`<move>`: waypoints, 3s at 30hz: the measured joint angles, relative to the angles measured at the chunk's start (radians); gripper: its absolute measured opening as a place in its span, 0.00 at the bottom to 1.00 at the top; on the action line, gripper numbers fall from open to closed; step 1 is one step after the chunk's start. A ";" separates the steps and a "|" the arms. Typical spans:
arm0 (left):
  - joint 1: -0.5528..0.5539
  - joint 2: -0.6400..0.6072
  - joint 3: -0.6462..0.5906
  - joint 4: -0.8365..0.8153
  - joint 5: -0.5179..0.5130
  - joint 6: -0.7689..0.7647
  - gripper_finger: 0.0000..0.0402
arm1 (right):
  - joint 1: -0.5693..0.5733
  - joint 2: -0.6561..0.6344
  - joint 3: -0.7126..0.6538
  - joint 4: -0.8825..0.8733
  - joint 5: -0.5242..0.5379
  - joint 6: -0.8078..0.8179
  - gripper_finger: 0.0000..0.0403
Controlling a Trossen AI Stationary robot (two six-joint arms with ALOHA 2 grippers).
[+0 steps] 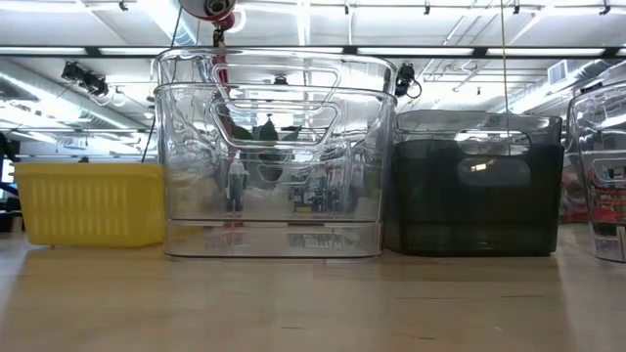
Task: Stack baskets by color
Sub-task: Stack the black bin on the middle right black bin
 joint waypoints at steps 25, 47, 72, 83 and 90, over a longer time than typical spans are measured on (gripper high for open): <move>0.070 0.124 -0.083 0.045 0.044 0.118 0.03 | 0.069 0.000 0.000 -0.043 -0.007 0.003 0.33; 0.359 0.029 0.531 0.029 -0.534 0.830 0.02 | 0.287 -0.047 0.000 -0.252 0.018 0.321 0.28; 0.749 0.323 0.471 0.507 -0.339 1.091 0.02 | 0.462 -0.134 0.000 -0.369 0.026 0.609 0.12; 0.823 0.357 0.473 0.515 -0.243 1.060 0.03 | 0.461 -0.133 0.000 -0.366 0.026 0.618 0.05; 0.833 0.398 0.472 0.524 -0.192 1.021 0.13 | 0.461 -0.132 0.000 -0.365 0.021 0.621 0.02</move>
